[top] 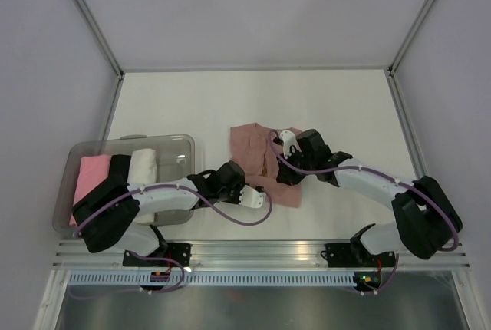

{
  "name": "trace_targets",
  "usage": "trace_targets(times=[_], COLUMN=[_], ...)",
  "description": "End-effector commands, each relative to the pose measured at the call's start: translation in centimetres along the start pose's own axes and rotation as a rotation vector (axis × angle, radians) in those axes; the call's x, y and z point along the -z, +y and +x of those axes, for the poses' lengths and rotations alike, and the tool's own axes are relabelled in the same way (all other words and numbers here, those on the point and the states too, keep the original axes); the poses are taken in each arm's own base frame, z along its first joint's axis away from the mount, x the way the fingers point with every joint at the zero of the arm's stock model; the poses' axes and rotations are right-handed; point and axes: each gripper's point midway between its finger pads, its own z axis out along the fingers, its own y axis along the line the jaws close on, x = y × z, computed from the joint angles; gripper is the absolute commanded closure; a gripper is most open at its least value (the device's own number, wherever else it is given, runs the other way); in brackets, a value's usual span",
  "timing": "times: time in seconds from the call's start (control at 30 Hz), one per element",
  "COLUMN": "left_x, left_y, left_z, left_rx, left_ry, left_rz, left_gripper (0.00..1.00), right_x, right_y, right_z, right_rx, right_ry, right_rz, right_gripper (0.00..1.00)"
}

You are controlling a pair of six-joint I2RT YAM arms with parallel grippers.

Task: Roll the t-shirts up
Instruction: Roll the tshirt

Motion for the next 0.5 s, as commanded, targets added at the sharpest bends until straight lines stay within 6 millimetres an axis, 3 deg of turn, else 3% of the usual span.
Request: trace_targets(times=[0.0,0.03,0.07,0.13,0.17,0.2,0.33,0.47], left_x=[-0.3,-0.1,0.2,0.8,1.4,1.8,3.5,5.3], left_y=[-1.7,-0.8,-1.6,-0.5,-1.1,0.0,-0.8,-1.6], left_z=[0.7,0.7,0.5,-0.6,-0.4,-1.0,-2.4,-3.3], left_rx=[0.034,0.06,0.085,0.156,0.177,0.21,0.284,0.353], left_ry=[0.013,0.015,-0.004,-0.046,-0.035,-0.056,-0.128,-0.187], left_rz=[0.095,0.082,0.137,0.162,0.207,0.205,0.36,0.495], left_gripper=[0.97,0.98,0.98,0.98,0.98,0.98,0.98,0.98], right_x=[3.0,3.5,4.3,4.9,5.5,5.8,7.8,8.5], right_y=[0.7,0.8,0.9,0.9,0.8,0.8,0.8,2.6], right_z=[-3.9,-3.6,-3.8,-2.6,-2.4,-2.1,-0.9,0.1], right_rx=[0.186,0.209,0.271,0.31,0.368,0.389,0.523,0.687], right_ry=[-0.122,-0.111,-0.127,-0.09,-0.089,-0.077,-0.053,-0.075], right_rz=[0.002,0.003,0.007,0.011,0.013,0.016,0.039,0.009], right_gripper=[0.79,0.76,0.72,0.68,0.65,0.64,0.58,0.5])
